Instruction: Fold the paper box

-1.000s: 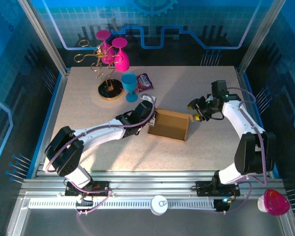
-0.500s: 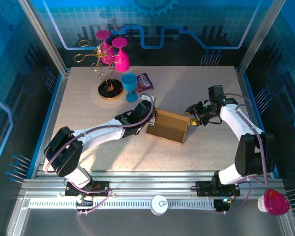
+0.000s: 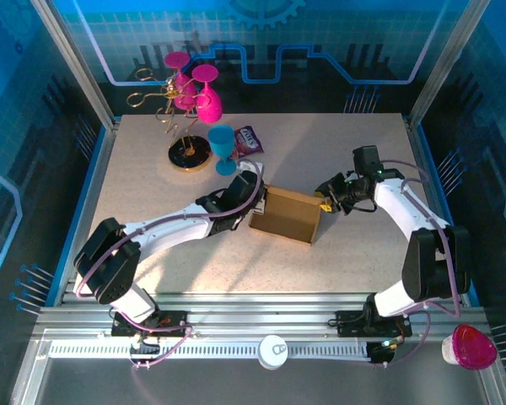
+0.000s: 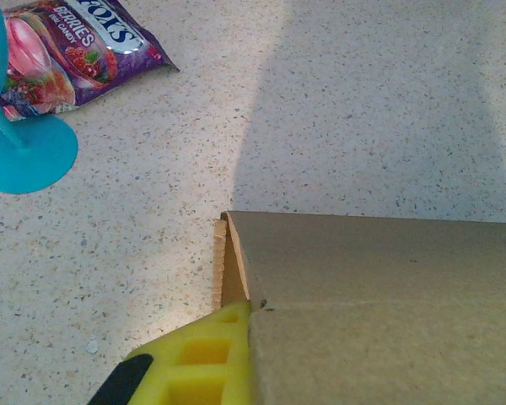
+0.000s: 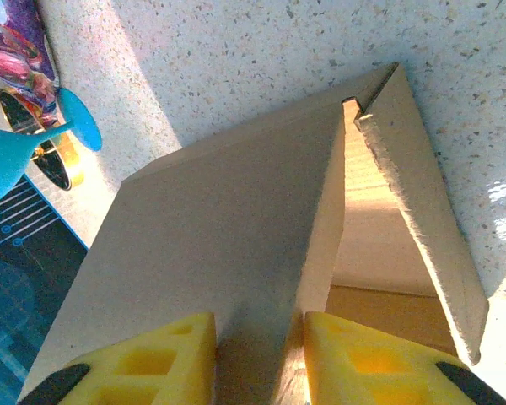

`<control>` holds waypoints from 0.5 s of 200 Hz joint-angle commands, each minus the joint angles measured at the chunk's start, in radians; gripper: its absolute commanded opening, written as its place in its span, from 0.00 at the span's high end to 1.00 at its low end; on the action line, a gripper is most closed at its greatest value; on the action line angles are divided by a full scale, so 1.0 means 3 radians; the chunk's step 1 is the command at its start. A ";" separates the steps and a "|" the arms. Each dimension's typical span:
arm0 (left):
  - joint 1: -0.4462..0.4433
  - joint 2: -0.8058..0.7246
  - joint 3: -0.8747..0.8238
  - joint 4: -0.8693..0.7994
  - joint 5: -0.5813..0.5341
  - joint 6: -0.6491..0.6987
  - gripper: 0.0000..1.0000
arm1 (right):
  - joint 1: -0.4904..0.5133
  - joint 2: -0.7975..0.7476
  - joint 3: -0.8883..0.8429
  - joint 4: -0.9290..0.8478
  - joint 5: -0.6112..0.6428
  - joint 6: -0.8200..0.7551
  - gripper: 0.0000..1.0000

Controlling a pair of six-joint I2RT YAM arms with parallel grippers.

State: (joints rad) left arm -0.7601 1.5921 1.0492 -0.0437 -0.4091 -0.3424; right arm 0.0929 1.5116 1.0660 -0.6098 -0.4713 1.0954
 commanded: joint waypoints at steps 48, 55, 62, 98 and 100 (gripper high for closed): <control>0.0002 -0.0070 -0.0301 0.0263 0.0297 -0.0281 1.00 | 0.0080 0.0081 -0.0025 -0.0098 0.0237 -0.0537 0.70; 0.0000 -0.0090 -0.0338 0.0273 0.0309 -0.0317 1.00 | 0.0090 0.0084 -0.0029 -0.0095 0.0269 -0.0577 0.70; 0.0001 -0.0105 -0.0379 0.0288 0.0343 -0.0357 1.00 | 0.0099 0.0080 -0.0037 -0.0091 0.0289 -0.0609 0.72; -0.0003 -0.0186 -0.0516 0.0333 0.0474 -0.0532 0.95 | 0.0160 0.0100 -0.0046 -0.0108 0.0385 -0.0743 0.76; -0.0005 -0.0190 -0.0516 0.0327 0.0477 -0.0540 0.95 | 0.0164 0.0098 -0.0042 -0.0116 0.0398 -0.0754 0.76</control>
State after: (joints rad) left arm -0.7601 1.5665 0.9253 0.0547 -0.3401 -0.4305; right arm 0.1204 1.5303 1.0657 -0.6170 -0.4057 0.9363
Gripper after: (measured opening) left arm 0.064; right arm 0.250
